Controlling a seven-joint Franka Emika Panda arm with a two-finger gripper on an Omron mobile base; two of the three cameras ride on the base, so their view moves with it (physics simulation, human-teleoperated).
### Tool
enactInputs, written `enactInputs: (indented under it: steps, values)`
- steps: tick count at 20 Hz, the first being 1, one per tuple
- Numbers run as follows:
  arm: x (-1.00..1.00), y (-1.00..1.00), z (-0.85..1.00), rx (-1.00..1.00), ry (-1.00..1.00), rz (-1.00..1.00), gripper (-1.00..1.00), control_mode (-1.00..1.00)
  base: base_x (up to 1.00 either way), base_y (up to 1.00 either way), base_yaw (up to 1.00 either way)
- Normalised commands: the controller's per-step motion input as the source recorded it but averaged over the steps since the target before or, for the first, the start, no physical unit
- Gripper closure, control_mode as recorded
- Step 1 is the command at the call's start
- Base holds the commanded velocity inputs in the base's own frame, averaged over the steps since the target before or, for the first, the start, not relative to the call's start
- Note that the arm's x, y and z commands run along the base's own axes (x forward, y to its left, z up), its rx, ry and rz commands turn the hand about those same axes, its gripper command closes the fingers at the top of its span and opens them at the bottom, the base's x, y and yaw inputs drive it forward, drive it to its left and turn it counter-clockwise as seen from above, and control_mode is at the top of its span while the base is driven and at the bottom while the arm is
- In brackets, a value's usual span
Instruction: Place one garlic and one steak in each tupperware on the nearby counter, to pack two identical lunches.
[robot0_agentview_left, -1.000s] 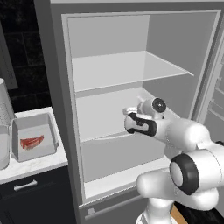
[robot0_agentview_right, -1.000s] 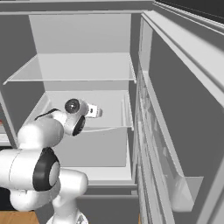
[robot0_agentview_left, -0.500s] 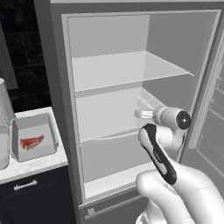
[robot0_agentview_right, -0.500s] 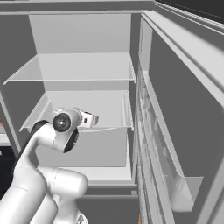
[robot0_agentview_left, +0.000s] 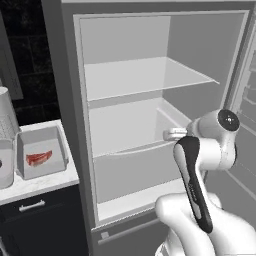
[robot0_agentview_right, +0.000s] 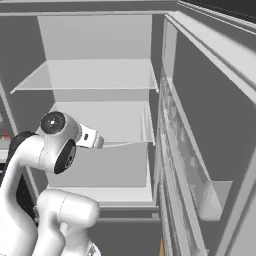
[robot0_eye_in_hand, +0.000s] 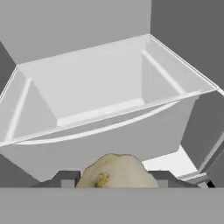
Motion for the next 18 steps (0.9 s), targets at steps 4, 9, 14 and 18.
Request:
enactInputs:
  steps: [4, 9, 14, 18]
  values:
    - [0.00, 0.00, 0.00, 0.00, 0.00, 0.00, 1.00, 1.00, -1.00, 0.73, 0.11]
    - [0.00, 0.00, 0.00, 0.00, 0.00, 0.00, 1.00, 1.00, -0.80, 1.00, 0.17]
    - [0.00, 0.00, 0.00, 0.00, 0.00, 0.00, 1.00, 1.00, 0.05, 1.00, 0.06]
    - [0.00, 0.00, 0.00, 0.00, 0.00, 0.00, 1.00, 1.00, 0.82, 0.93, -0.03]
